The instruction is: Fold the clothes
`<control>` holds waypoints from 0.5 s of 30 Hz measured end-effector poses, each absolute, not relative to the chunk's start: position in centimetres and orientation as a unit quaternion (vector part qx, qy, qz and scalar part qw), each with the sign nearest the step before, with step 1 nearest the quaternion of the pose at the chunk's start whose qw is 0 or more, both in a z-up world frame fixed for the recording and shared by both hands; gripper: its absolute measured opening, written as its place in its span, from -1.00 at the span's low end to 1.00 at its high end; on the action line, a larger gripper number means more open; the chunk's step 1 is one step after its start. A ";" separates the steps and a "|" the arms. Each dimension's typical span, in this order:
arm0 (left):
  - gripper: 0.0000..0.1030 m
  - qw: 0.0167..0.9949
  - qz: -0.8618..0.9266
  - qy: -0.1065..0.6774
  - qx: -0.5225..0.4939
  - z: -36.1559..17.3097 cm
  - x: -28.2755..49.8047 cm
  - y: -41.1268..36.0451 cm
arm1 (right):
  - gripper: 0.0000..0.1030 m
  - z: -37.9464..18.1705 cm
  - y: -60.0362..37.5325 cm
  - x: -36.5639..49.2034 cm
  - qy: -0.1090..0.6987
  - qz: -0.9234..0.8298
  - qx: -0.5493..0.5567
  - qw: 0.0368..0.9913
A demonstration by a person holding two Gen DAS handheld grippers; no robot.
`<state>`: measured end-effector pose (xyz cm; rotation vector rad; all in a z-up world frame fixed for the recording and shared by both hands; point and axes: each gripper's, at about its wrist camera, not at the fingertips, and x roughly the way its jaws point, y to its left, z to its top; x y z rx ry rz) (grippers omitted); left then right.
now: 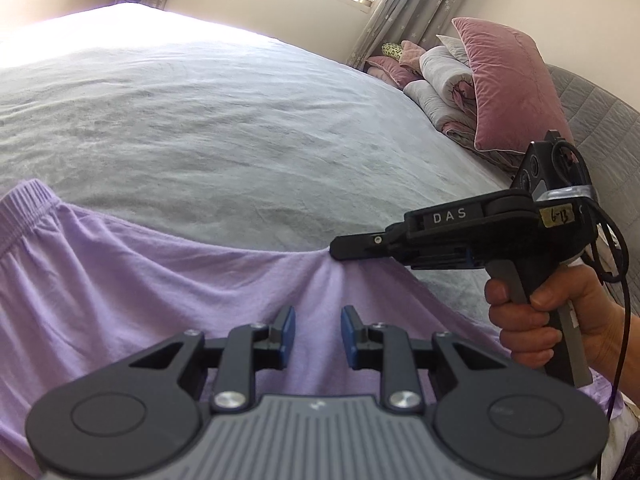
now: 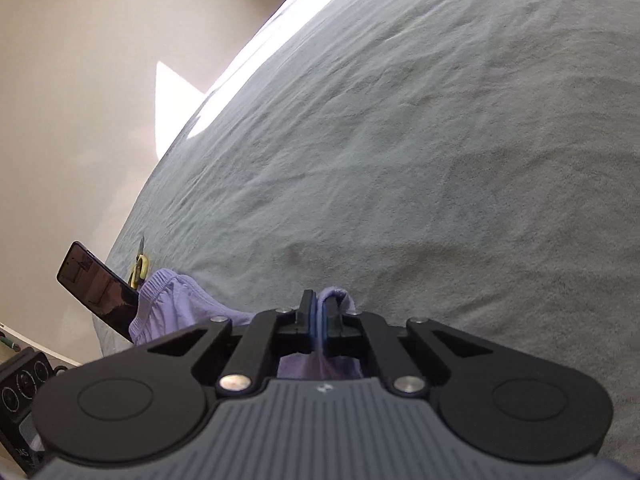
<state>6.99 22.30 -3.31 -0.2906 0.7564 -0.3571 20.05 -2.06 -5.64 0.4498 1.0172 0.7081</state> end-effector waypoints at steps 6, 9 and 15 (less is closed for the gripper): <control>-0.50 0.926 -0.082 0.347 -0.125 -3.0 7.1 25.1 | -0.52 -4.2 -2.7 18.7 0.476 0.317 0.187 0.799; -0.52 0.930 -0.044 0.334 -0.149 -3.0 7.0 27.4 | -0.18 -3.2 -3.0 17.8 0.466 0.304 0.173 0.812; -0.52 0.933 0.008 0.301 -0.197 -2.8 6.0 30.6 | -0.18 -2.5 -1.9 16.6 0.450 0.287 0.131 0.836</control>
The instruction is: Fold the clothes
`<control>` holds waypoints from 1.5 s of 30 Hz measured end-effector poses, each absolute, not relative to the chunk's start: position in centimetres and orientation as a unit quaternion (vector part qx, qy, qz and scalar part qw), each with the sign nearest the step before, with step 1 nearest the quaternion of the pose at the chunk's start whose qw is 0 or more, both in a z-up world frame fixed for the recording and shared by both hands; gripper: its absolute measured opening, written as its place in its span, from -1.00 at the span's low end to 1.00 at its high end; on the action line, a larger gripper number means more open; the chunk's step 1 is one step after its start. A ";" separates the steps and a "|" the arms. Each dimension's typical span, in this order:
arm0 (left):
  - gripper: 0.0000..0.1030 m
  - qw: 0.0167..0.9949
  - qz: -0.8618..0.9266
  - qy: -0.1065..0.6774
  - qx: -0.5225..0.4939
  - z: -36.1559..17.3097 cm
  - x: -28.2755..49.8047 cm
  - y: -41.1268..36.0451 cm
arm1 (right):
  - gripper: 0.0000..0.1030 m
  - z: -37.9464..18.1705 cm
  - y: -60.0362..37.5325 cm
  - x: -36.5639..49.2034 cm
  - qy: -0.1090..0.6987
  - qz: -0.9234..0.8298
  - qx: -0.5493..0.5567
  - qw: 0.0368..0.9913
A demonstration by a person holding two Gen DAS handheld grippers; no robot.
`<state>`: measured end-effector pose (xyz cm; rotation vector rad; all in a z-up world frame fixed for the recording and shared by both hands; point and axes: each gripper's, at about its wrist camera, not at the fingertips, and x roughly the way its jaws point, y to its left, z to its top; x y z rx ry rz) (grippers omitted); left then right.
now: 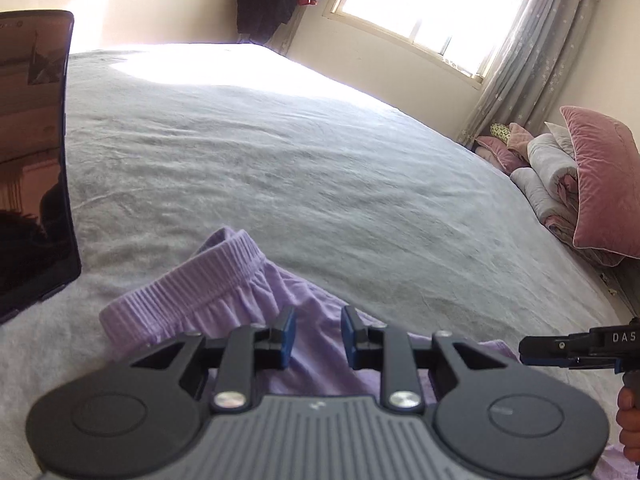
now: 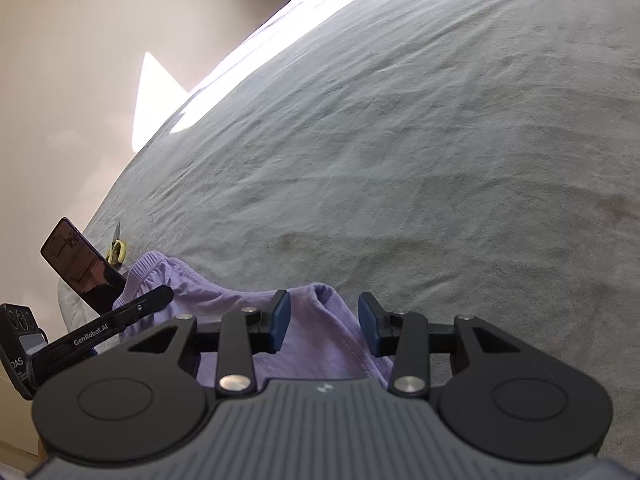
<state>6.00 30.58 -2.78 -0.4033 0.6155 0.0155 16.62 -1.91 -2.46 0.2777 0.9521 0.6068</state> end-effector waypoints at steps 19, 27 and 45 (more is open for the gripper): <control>-0.57 0.919 0.034 0.299 -0.254 -3.5 6.4 32.9 | -0.94 -3.7 3.6 15.1 0.390 0.236 -0.046 0.889; -0.56 0.920 0.018 0.307 -0.242 -2.6 5.2 32.3 | -0.63 -2.0 3.3 13.2 0.385 0.235 -0.050 0.891; -0.53 0.912 -0.127 0.374 -0.115 -2.7 -2.8 30.1 | -0.17 -3.5 3.8 1.1 0.389 0.346 -0.040 0.853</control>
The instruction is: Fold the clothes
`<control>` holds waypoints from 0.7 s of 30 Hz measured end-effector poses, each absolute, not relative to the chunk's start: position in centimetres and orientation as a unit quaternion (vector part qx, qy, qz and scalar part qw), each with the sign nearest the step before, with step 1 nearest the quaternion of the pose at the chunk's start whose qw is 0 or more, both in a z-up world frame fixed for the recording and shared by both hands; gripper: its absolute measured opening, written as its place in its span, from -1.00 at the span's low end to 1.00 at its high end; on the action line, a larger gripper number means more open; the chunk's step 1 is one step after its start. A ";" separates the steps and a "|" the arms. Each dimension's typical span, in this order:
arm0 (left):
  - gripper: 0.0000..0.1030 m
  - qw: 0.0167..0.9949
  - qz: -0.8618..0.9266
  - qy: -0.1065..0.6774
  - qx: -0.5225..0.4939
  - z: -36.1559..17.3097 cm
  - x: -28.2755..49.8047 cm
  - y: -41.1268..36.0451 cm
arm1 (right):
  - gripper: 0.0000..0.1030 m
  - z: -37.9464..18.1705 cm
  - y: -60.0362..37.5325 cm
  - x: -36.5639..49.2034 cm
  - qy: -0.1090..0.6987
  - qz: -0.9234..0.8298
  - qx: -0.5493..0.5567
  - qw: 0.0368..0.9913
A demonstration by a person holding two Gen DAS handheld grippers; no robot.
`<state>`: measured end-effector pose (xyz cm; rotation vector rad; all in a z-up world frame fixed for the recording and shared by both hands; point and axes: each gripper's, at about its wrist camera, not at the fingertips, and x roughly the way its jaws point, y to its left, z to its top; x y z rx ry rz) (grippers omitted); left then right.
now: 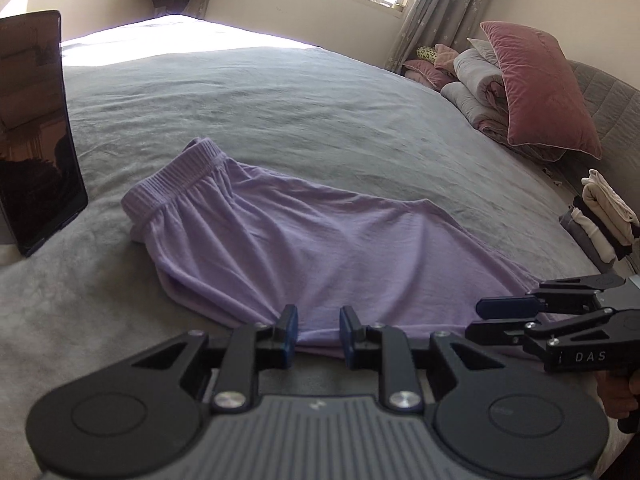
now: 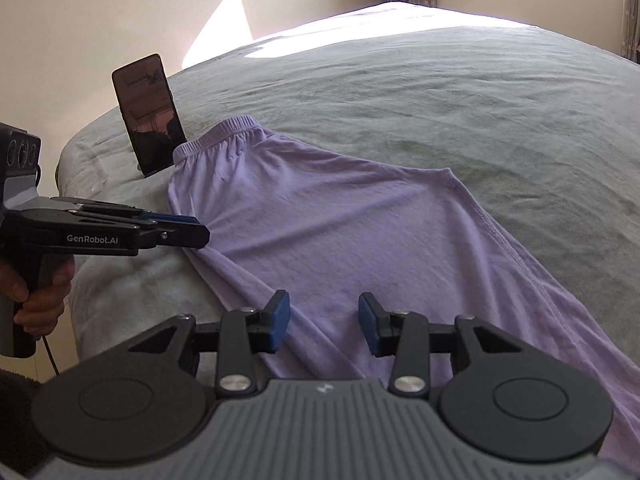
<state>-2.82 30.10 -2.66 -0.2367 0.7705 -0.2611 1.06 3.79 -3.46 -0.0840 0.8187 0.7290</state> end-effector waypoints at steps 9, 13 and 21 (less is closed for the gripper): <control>-0.45 0.911 -0.131 0.380 -0.088 -1.9 -5.4 30.3 | -0.17 -3.5 3.1 -2.4 0.399 0.386 -0.020 0.832; -0.45 0.914 -0.141 0.355 -0.133 -1.1 -5.3 30.8 | -0.17 -3.4 3.2 -3.5 0.403 0.406 -0.020 0.820; -0.50 0.907 -0.185 0.367 -0.091 -1.5 -3.5 26.6 | -0.17 -2.3 1.2 -4.0 0.384 0.386 -0.003 0.839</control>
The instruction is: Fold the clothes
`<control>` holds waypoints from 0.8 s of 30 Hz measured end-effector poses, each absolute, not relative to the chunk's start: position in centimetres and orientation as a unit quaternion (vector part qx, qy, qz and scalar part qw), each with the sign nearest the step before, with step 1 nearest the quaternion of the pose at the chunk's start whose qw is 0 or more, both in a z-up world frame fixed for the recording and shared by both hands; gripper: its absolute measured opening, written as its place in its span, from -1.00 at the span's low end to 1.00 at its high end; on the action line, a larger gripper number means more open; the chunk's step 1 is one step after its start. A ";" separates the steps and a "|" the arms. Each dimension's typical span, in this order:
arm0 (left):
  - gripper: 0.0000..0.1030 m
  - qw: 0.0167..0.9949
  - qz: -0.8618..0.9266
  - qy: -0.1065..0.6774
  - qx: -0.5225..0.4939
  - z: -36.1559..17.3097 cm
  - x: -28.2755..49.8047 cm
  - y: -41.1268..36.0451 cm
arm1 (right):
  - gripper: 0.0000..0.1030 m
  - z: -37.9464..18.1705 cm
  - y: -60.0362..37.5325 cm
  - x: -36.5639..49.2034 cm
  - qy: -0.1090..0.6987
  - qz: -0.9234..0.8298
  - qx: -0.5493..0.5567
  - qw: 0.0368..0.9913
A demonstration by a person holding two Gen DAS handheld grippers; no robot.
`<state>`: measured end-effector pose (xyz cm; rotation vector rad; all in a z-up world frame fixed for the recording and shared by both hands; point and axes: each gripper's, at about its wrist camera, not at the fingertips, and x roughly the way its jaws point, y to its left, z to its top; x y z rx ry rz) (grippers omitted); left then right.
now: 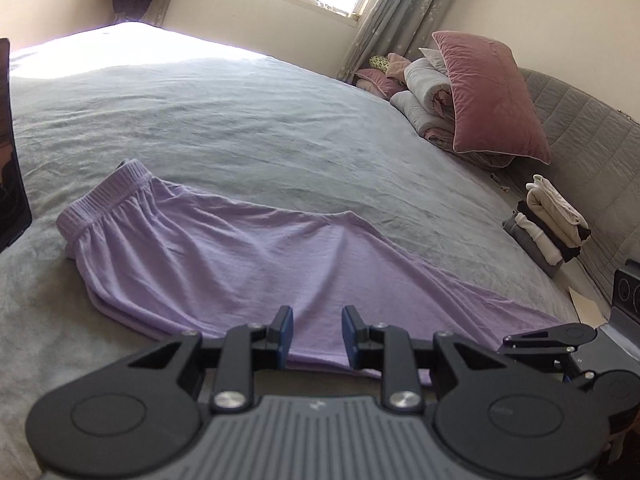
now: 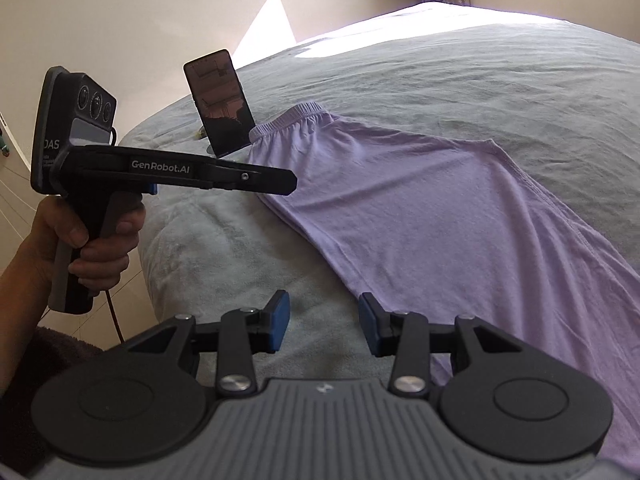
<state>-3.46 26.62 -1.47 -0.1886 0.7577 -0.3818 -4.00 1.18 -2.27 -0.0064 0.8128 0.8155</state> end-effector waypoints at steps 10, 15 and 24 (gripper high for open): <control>-0.48 0.894 -0.208 0.397 0.018 -2.2 -2.2 22.5 | -0.17 -1.3 -6.0 -2.9 0.374 0.322 0.023 0.869; -0.45 0.902 -0.204 0.380 0.009 -1.6 -0.7 20.8 | -0.17 -1.1 -9.7 -2.2 0.361 0.301 0.026 0.883; -0.45 0.917 -0.196 0.348 -0.007 -0.6 1.9 17.8 | -0.17 -1.7 -15.0 -0.2 0.346 0.266 0.029 0.899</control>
